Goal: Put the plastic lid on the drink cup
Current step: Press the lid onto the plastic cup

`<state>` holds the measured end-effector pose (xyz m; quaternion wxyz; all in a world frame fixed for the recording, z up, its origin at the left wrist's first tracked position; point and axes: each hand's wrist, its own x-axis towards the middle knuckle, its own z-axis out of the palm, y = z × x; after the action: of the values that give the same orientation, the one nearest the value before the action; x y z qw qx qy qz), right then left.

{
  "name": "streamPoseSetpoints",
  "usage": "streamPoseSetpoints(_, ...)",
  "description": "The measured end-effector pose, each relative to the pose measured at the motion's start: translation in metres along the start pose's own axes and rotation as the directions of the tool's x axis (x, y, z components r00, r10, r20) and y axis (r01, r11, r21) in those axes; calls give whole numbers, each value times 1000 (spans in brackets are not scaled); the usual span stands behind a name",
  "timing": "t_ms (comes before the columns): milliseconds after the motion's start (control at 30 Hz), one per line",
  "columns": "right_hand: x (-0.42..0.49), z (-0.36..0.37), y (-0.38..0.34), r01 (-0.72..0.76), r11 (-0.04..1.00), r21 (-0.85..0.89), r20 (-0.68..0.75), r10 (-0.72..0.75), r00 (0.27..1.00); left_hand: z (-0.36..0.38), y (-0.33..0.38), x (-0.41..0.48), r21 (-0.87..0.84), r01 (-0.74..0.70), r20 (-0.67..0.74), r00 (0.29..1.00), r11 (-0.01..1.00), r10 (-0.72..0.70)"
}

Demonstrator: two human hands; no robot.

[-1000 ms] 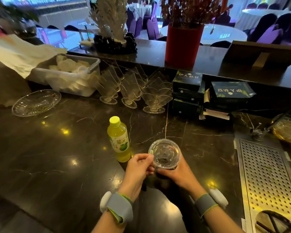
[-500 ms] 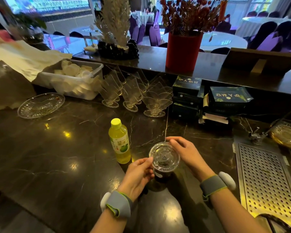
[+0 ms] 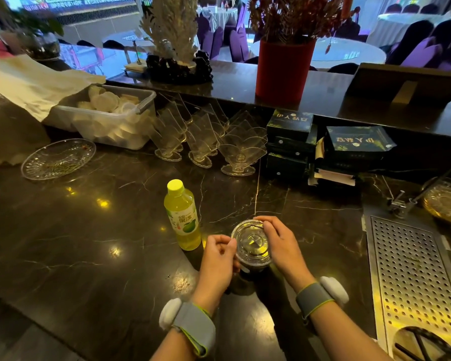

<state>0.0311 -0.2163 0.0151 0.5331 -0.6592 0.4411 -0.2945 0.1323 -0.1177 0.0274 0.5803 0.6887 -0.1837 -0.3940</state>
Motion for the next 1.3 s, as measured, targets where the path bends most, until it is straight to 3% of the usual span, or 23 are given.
streamPoseSetpoints(100,1,-1,2,35,998,-44,-9,-35,999,5,-2,-4,2,-44,-23,999,999,44)
streamPoseSetpoints(200,0,0,7,80,993,-82,-46,-84,995,7,-1,-9,-176,46,32,999,983,-41)
streamPoseSetpoints(367,-5,-2,7,183,962,-202,-73,-202,977,5,1,-14,-175,46,84,996,983,-32)
streamPoseSetpoints(533,-12,0,2,362,836,-414,32,-384,923,2,-6,-17,-245,46,56,998,968,-34)
streamPoseSetpoints(667,-14,-2,-1,407,779,-477,157,-380,911,1,-8,-17,-264,55,81,996,963,-34)
streamPoseSetpoints(767,-10,-6,-3,362,799,-480,160,-326,932,6,-9,-13,-233,27,81,997,972,-8)
streamPoseSetpoints(867,-7,-7,-7,288,881,-376,176,-237,955,2,-11,-10,-206,39,72,997,978,-24)
streamPoseSetpoints(967,-12,-15,-7,36,999,17,101,-38,994,-21,-18,-4,-200,60,-81,994,978,-78)
streamPoseSetpoints(1033,-15,-24,3,-131,924,358,38,126,991,-46,-24,5,-153,36,-279,957,988,-78)
streamPoseSetpoints(1100,-16,-31,19,-248,803,542,61,256,965,-72,-29,19,-78,33,-410,910,996,-62)
streamPoseSetpoints(1167,-22,-36,35,-287,851,441,152,244,958,-90,-29,31,78,47,-401,916,996,-12)
streamPoseSetpoints(1233,-22,-28,46,-224,949,221,270,161,949,-100,-24,48,207,23,-287,957,978,39)
streamPoseSetpoints(1300,-26,-17,46,-168,985,44,329,145,933,-98,-19,58,289,-20,-174,982,957,73)
